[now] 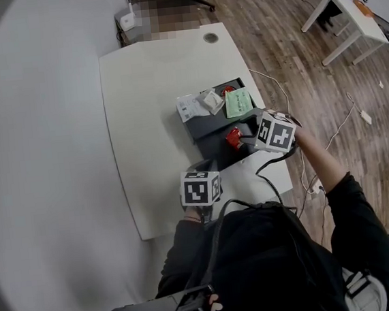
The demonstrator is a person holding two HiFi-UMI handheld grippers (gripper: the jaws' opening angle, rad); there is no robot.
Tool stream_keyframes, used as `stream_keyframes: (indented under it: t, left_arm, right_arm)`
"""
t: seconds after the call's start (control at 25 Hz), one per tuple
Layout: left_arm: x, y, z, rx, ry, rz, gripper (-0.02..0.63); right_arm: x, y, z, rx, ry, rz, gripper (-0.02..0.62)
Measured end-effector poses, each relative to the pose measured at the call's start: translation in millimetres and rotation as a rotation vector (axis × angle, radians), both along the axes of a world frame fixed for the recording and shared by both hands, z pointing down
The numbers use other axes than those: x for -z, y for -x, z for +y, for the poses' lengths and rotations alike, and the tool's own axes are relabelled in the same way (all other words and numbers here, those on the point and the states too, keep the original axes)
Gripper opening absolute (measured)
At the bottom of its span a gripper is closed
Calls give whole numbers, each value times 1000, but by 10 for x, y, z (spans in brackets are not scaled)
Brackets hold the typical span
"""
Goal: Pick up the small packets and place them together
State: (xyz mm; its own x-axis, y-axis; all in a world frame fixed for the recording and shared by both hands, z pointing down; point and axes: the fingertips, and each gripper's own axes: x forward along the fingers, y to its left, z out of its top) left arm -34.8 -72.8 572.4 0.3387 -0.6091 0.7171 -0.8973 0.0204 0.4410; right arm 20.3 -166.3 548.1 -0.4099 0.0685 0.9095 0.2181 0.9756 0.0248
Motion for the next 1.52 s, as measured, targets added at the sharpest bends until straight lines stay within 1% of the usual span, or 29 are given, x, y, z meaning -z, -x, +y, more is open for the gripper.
stream_keyframes:
  t: [0.16,0.2,0.32,0.64,0.8,1.0,1.2,1.52]
  left_arm:
    - [3,4,2,4,0,0,0]
    - [6,6,0,5,0,0,0]
    - [11,12,-3,8,0,3,0]
    - [10,13,-12,12,-1,6,0]
    - [17,5,-1,11,0,7,0]
    - [17,3,-14,9,1,8,0]
    - [20,0,-12,10,-1,16,0]
    - [16,3,-11,11,-3,21,0]
  right_arm:
    - [-129,-23,87,-6,54,32,172]
    - [-158,-24,104,-3,62,40,183]
    - [-238,-16,139,3,80,59,183]
    - [-345,29,198,-16,122,59,183]
    - [-482,-24,222,-5,110,115,193]
    - [-631,4,193,8,74,161,194]
    - [-765,-26,158,-1,43,212,207]
    - [-826,-57,133,-30,17,217,209]
